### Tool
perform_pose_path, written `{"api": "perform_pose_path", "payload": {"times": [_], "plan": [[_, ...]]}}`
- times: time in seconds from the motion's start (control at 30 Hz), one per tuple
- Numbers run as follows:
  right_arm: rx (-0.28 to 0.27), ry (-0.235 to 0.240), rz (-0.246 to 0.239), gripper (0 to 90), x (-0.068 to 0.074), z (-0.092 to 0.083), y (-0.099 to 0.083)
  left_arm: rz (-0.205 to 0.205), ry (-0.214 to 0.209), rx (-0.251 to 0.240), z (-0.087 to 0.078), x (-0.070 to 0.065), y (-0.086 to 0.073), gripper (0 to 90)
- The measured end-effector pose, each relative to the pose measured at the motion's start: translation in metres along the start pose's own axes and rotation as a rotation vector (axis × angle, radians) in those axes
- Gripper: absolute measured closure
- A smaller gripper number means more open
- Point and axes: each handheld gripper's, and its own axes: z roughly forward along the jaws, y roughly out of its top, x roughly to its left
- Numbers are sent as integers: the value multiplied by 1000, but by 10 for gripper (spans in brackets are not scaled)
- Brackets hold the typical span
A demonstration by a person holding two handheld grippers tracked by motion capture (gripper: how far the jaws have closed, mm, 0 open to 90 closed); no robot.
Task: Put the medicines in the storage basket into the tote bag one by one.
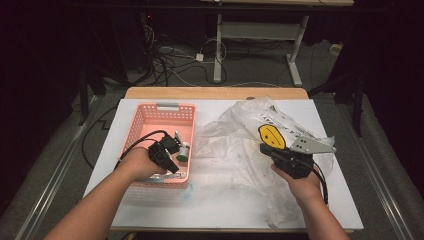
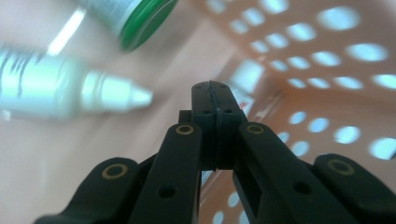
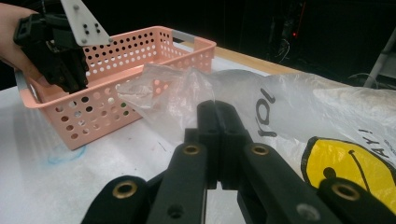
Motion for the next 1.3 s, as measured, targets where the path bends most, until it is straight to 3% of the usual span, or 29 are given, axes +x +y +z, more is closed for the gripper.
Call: {"api": "perform_pose_path", "payload": {"times": [0.17, 0.27, 0.3, 0.4, 0.5, 0.57, 0.63, 0.67, 0.7, 0.87, 0.97, 1.1, 1.27, 1.3], "plan": [[0, 0, 3, 900, 0, 0, 0, 127, -8, -11, -2, -5, 3, 882], [1, 0, 3, 900, 0, 0, 0, 189, -37, 31, 4, -7, 4, 882], [2, 1, 3, 900, 0, 0, 0, 213, -74, 57, 9, -9, 6, 882], [2, 1, 2, 900, 0, 0, -1, 229, -92, 83, 12, -7, 8, 883], [3, -1, 4, 900, 0, 0, -1, 224, -71, 114, 17, -7, 10, 883], [3, 0, 4, 900, -1, 0, -1, 207, -20, 120, 22, -7, 12, 882], [1, -1, 3, 900, -1, -1, -1, 178, 44, 85, 21, -7, 15, 882], [1, -1, 4, 900, -1, -1, -1, 178, 44, 85, 21, -7, 15, 882], [1, -1, 4, 900, -1, -1, -1, 152, 73, 76, 22, -6, 15, 882], [-1, -2, 4, 900, -1, -1, -1, 105, 133, 46, 20, -4, 15, 882], [-4, -3, 7, 900, -2, -2, 0, 86, 128, 19, 18, -2, 14, 881], [-6, -3, 5, 900, -2, -3, 0, 60, 98, -56, 10, -4, 9, 880], [-6, -4, 6, 900, -2, -3, 0, 47, 128, -154, -5, -4, 1, 874], [-6, -3, 7, 900, -2, -3, 0, 36, 136, -167, -8, -4, -1, 818]]}}
